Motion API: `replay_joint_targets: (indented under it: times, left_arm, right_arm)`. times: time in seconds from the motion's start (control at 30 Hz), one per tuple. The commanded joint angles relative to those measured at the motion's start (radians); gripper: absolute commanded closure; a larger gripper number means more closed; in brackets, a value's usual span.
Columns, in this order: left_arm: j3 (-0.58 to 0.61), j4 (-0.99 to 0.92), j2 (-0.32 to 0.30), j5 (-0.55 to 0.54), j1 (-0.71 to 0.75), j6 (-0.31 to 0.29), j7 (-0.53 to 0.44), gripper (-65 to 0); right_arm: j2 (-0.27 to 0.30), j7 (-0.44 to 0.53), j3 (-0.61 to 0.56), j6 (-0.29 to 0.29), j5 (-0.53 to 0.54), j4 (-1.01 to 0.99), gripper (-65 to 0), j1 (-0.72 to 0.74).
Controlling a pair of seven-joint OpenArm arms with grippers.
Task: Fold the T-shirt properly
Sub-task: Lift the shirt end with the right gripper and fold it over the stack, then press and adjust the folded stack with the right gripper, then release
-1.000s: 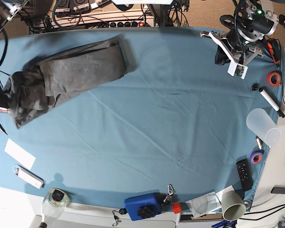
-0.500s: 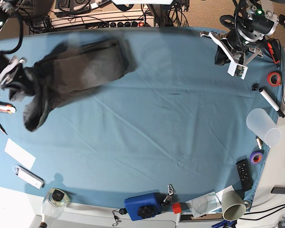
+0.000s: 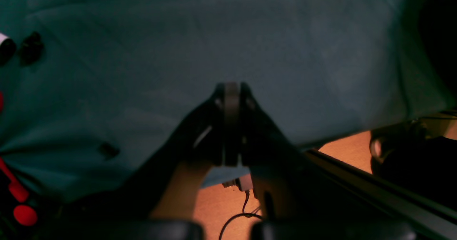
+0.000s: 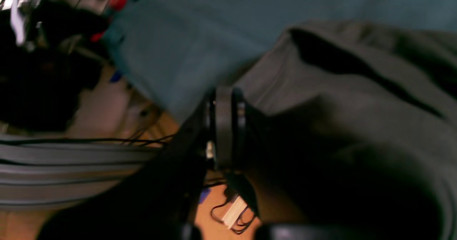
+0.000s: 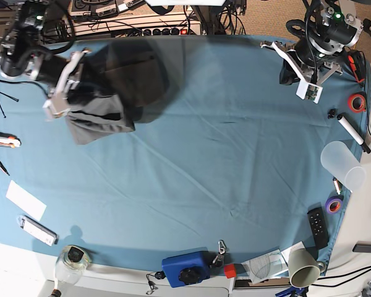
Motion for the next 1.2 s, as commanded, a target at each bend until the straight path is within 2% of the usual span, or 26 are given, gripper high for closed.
replay_joint_targets:
  times: [0.0,0.13,0.3,0.43,0.47,0.57,0.7,0.83,0.93,1.03,1.17]
  left_arm:
    - [-0.002,0.018,-0.005,-0.011,0.002,-0.003,-0.019,0.0]
    - [-0.002,0.018,-0.005,-0.011,0.002,-0.003,-0.019,0.0]
    - [-0.002,0.018,-0.005,-0.011,0.002,-0.003,-0.019,0.0]
    - [-0.002,0.018,-0.005,-0.011,0.003,-0.003,-0.027,0.0]
    - [-0.002,0.018,-0.005,-0.011,0.003,-0.003,-0.027,0.0]
    - [-0.002,0.018,-0.005,-0.011,0.003,-0.003,-0.03,0.0]
    - [-0.002,0.018,-0.005,-0.011,0.003,-0.003,-0.034,0.0]
    - [-0.002,0.018,-0.005,-0.01,0.003,-0.003,-0.037,0.0]
    - [-0.002,0.018,-0.005,-0.008,0.003,-0.003,-0.037,0.0]
    - [-0.002,0.018,-0.005,-0.008,0.003,-0.003,-0.037,0.0]
    - [-0.002,0.018,-0.005,-0.016,0.003,-0.003,-0.037,0.0]
  right_arm:
    - [0.008,0.021,-0.014,0.001,0.034,0.017,0.0,0.006]
    - [-0.025,0.021,-0.093,0.001,0.016,0.017,0.0,0.026]
    - [-0.074,0.021,-0.163,0.001,-0.095,0.017,0.0,0.047]
    - [-0.079,0.021,-0.199,0.001,-0.145,0.017,0.0,0.047]
    - [-0.079,0.021,-0.204,0.001,-0.15,0.017,-2.1,0.047]
    - [-0.077,0.021,-0.21,0.001,-0.135,0.018,-8.8,0.04]
    - [-0.077,0.021,-0.209,0.001,0.031,0.032,-9.1,0.036]
    - [-0.077,0.021,-0.207,0.001,0.034,0.146,-9.0,0.038]
    - [-0.077,0.021,-0.158,0.001,0.029,0.247,-9.0,0.036]
    - [-0.078,0.021,-0.037,0.001,-0.149,0.294,-8.8,0.036]
    - [-0.079,0.076,0.148,0.001,-0.303,0.299,-1.5,0.039]
